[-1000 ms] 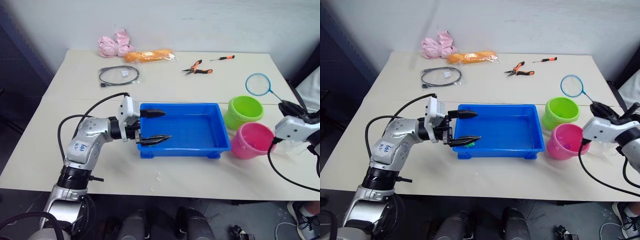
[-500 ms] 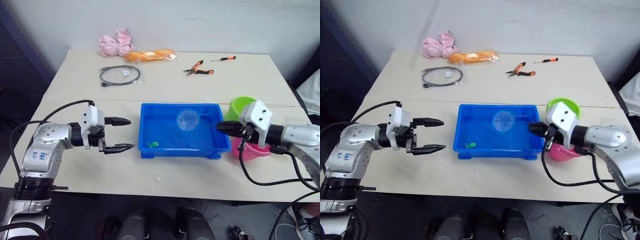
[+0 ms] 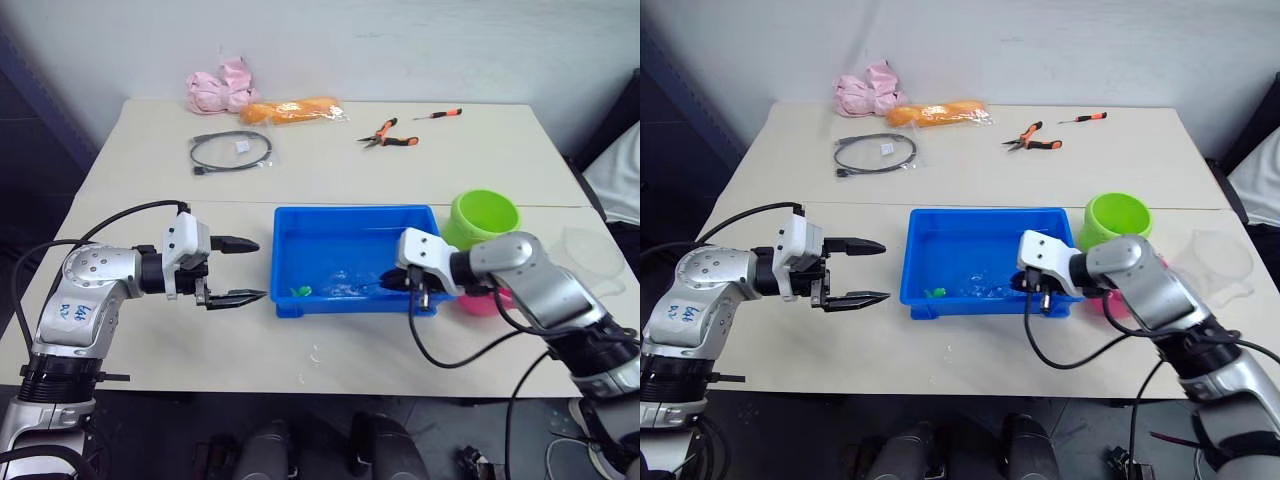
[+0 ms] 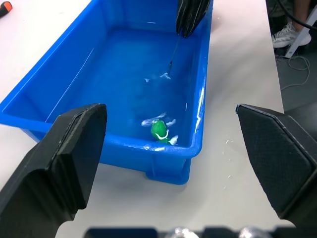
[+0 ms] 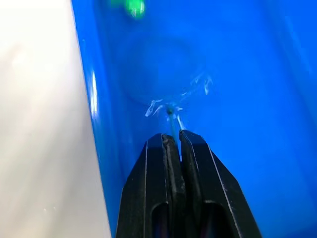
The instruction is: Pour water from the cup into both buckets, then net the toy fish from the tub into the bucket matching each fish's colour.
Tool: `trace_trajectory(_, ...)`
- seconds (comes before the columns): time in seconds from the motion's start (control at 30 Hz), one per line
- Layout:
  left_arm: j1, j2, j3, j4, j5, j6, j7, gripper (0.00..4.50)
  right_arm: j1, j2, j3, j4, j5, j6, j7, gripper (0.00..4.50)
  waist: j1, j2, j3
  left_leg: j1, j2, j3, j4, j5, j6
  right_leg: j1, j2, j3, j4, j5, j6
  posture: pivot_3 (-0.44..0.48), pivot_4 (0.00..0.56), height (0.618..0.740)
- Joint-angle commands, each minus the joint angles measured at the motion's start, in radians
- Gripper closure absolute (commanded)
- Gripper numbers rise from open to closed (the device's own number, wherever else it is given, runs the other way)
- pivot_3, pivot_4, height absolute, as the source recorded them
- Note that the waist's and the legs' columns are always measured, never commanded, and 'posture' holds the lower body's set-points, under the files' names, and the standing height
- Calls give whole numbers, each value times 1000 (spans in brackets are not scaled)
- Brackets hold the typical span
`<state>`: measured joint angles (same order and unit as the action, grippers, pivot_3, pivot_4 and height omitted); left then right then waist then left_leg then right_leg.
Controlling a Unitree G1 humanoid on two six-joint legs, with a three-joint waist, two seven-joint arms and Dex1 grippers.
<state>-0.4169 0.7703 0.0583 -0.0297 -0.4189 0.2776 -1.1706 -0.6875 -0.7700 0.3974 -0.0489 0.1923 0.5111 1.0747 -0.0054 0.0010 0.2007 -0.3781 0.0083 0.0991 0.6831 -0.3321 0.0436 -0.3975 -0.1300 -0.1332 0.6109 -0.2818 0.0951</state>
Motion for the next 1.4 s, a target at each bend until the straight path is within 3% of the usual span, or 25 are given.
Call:
trace_trajectory(0.03, -9, 4, 1, -23, 9, -8, 9, 33, -38, 47, -16, -8, 22, 49, 24, 4500, 1, 0, 0, 0, 0, 0, 0, 0, 0, 0, 0, 0, 0, 0, 0, 0, 150, 740)
trace_trajectory(0.27, -44, -7, -17, 3, 17, -14, 8, 33, -79, 115, -112, 22, 111, 199, 37, 4500, 6, 0, 0, 0, 0, -1, 0, 0, 0, 0, 0, 0, 1, 0, 0, 0, 150, 740)
trace_trajectory(0.43, -51, -14, -14, 9, 13, -20, 13, 33, -54, 72, -244, -12, 207, 272, 51, 4500, 4, 0, 0, -1, -1, -1, 0, 0, 0, 0, -1, -1, 1, 0, 0, 0, 150, 740)
trace_trajectory(0.8, -127, -108, 0, -45, -84, 49, 49, 33, 191, -60, -522, -155, 301, 340, -34, 4500, 10, 0, 0, -1, -1, -1, 0, 0, 0, 0, -1, 0, 0, 0, 0, 0, 150, 740)
trace_trajectory(1.17, -209, -236, -48, -24, -90, 64, 84, 33, 368, -75, -831, -327, 488, 445, -162, 4500, 18, 0, 0, 0, -1, 0, 0, 0, 1, 0, 0, 1, 0, 0, 1, 0, 150, 740)
trace_trajectory(1.33, -249, -278, -51, 12, -100, 80, 90, 33, 418, -139, -982, -318, 507, 460, -201, 4500, 33, 0, 0, 0, -3, 0, 0, 1, 2, 0, 0, 1, 0, 1, 1, 0, 150, 740)
trace_trajectory(1.4, -259, -296, -54, 22, -98, 83, 97, 33, 438, -171, -1010, -265, 414, 350, -229, 4500, 32, -1, 0, 0, -4, -1, 0, 1, 2, 1, -1, 1, -1, 1, 1, 0, 150, 740)
